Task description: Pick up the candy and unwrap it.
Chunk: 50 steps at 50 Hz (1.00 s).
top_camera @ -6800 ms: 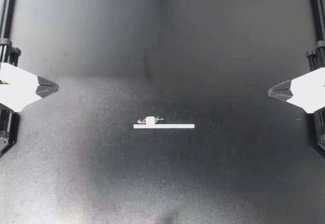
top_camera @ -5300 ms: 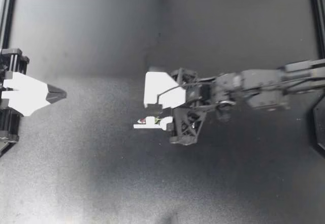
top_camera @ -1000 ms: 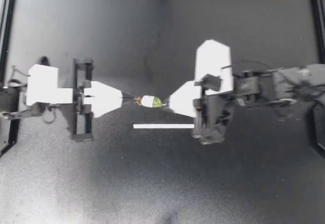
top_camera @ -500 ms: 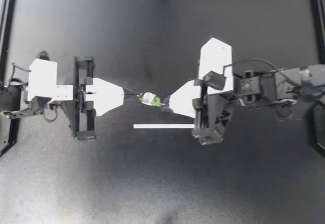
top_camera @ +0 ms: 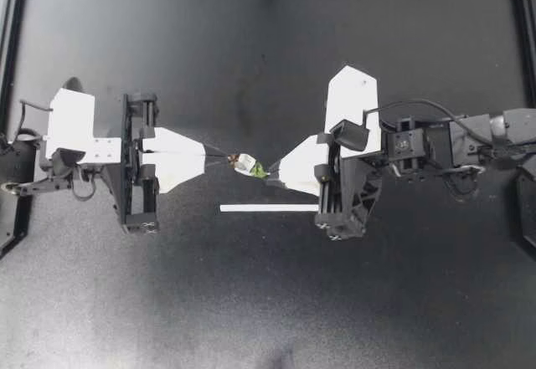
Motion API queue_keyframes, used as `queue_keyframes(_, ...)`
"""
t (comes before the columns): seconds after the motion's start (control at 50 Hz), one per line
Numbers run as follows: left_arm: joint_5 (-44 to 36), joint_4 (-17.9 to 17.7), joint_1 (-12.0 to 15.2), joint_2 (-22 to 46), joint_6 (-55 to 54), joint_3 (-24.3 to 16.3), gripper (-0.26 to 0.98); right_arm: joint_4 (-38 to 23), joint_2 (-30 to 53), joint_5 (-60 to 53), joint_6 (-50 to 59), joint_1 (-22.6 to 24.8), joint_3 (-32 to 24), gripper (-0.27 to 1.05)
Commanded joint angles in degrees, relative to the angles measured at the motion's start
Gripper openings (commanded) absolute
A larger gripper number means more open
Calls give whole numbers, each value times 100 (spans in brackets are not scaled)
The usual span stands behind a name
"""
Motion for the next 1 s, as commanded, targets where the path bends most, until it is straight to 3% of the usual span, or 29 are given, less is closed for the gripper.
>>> queue_keyframes(0.0, -26, 9, -18, -114, -35, -79, -22, 0, -9, -44, 9, 18, -62, 5)
queue_keyframes(0.16, -26, 9, -18, -158, -272, -70, -22, 0, 9, -62, -9, 18, -18, 51)
queue_keyframes(0.22, -26, 9, -18, -185, -352, -35, -22, -9, -26, -105, -18, 18, 18, 61)
queue_keyframes(0.58, -26, 9, -18, -185, -439, 97, -22, -26, -527, -1661, -149, -211, 439, 59)
queue_keyframes(0.98, -26, 9, -18, -88, -308, -35, -22, 0, 70, -1978, 211, -211, -9, 60)
